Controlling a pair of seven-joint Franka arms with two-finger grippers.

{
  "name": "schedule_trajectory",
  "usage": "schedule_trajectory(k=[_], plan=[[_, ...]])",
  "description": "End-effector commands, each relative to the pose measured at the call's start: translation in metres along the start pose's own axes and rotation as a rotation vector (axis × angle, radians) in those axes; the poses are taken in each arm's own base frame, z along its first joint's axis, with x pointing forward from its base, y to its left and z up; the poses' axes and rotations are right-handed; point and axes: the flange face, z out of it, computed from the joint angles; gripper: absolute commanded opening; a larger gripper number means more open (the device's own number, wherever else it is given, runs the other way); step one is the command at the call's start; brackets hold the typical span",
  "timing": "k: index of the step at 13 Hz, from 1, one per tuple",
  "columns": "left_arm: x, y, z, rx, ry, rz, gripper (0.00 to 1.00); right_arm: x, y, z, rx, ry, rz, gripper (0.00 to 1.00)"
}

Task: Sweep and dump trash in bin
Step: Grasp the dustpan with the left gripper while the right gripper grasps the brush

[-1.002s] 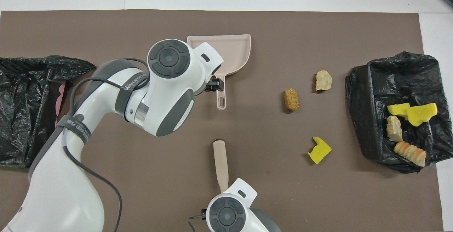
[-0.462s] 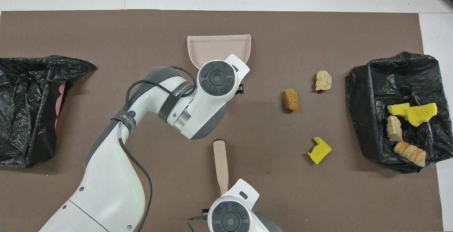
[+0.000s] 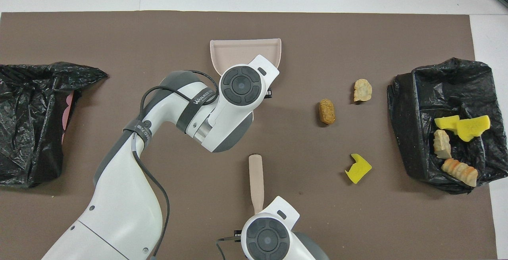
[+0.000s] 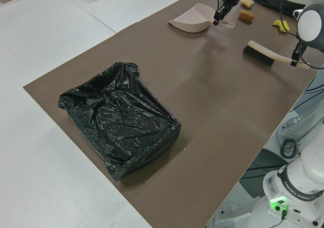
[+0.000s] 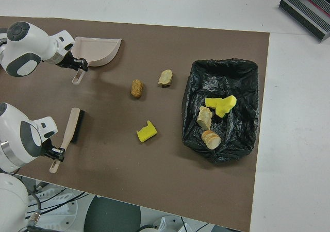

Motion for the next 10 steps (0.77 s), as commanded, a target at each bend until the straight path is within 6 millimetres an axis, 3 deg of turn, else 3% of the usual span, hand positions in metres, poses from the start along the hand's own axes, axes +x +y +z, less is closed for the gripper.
schedule_trajectory(k=[1,3,5,7,10], plan=[[0.001,-0.003,-0.001,0.021,0.012,0.025,0.00,-0.006,0.037,-0.039,0.016,0.002,0.083,0.00],[0.009,-0.022,-0.018,0.048,-0.007,0.047,0.00,-0.003,0.075,-0.051,0.016,0.013,0.156,0.00],[0.017,-0.046,-0.041,0.070,-0.036,0.113,0.00,0.002,0.109,-0.046,-0.001,0.017,0.223,0.00],[0.019,-0.073,-0.063,0.096,-0.082,0.262,0.00,0.012,0.131,-0.041,-0.033,0.025,0.324,0.00],[0.018,-0.090,-0.069,0.109,-0.144,0.538,0.00,0.022,0.158,-0.040,-0.141,0.049,0.461,0.00]])
